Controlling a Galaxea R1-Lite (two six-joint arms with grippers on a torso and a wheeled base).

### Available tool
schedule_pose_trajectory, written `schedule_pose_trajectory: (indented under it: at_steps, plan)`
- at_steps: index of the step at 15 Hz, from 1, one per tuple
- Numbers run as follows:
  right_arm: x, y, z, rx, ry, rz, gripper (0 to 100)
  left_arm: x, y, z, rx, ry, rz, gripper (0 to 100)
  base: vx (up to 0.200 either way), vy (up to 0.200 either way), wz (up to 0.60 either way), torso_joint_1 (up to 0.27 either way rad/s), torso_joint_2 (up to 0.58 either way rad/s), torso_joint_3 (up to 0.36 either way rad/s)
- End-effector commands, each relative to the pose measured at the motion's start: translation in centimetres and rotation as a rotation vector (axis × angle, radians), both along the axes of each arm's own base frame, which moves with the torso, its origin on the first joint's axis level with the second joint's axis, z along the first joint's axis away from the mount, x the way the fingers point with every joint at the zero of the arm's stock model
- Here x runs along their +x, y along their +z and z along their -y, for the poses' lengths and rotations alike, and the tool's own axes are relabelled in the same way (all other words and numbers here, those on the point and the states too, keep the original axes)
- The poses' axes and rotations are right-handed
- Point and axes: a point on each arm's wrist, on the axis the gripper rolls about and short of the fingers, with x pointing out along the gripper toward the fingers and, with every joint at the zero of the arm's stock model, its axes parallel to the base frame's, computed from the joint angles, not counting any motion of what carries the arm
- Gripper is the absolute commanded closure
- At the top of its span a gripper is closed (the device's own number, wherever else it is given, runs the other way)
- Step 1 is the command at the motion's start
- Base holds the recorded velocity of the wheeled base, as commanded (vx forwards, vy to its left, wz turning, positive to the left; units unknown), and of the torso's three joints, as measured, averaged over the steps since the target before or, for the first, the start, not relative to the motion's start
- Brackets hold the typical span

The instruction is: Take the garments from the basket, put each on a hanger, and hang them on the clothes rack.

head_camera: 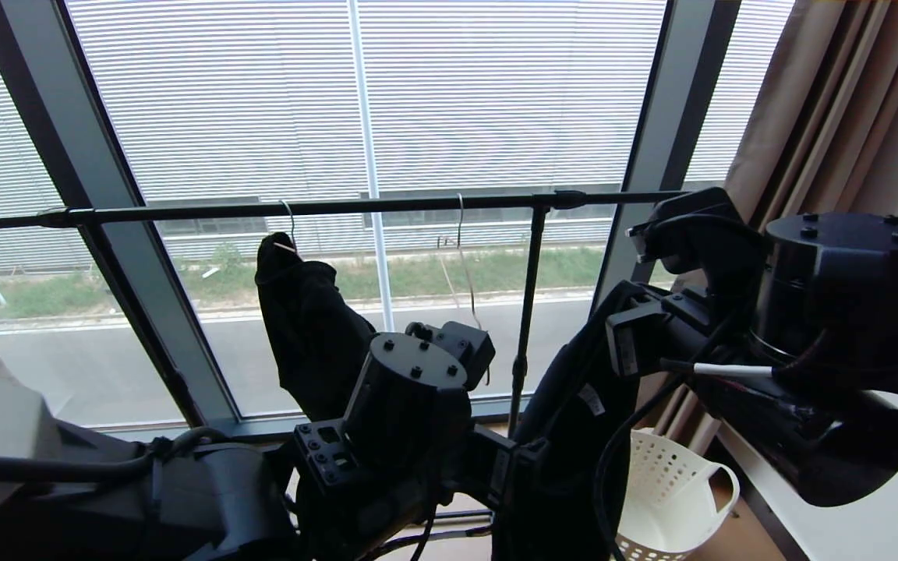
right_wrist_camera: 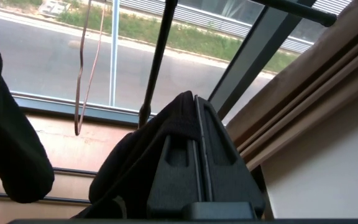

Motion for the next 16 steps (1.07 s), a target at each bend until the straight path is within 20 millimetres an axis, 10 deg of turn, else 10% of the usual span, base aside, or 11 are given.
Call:
schedule_pose_trajectory:
  at_steps: [1,7,14,15,16]
  plan:
    - [-0.4,-0.1,-0.4,-0.004,0.021,-0.003,100,1.1,-1.5,1.5,0.024,-0.001,-0.016,0,0.000,0.000,0.00,0.000,0.00,0.000]
    - [-1.3,-0.2,-1.0,-0.005,0.050,-0.001,100,2.7,-4.5,3.4,0.073,0.005,-0.044,0,0.000,0.000,0.00,0.000,0.00,0.000]
    - [-1.0,1.1,0.5,0.024,0.002,0.030,100,3.5,-7.3,0.5,0.156,0.083,-0.114,0,0.000,0.000,0.00,0.000,0.00,0.000]
    - [-0.4,1.0,0.9,0.015,-0.024,0.027,100,3.0,-6.7,0.1,0.148,0.099,-0.108,100,0.000,0.000,0.00,0.000,0.00,0.000]
    - [0.1,1.0,1.4,0.017,-0.047,0.027,100,2.5,-6.1,-0.3,0.140,0.108,-0.103,100,0.000,0.000,0.00,0.000,0.00,0.000]
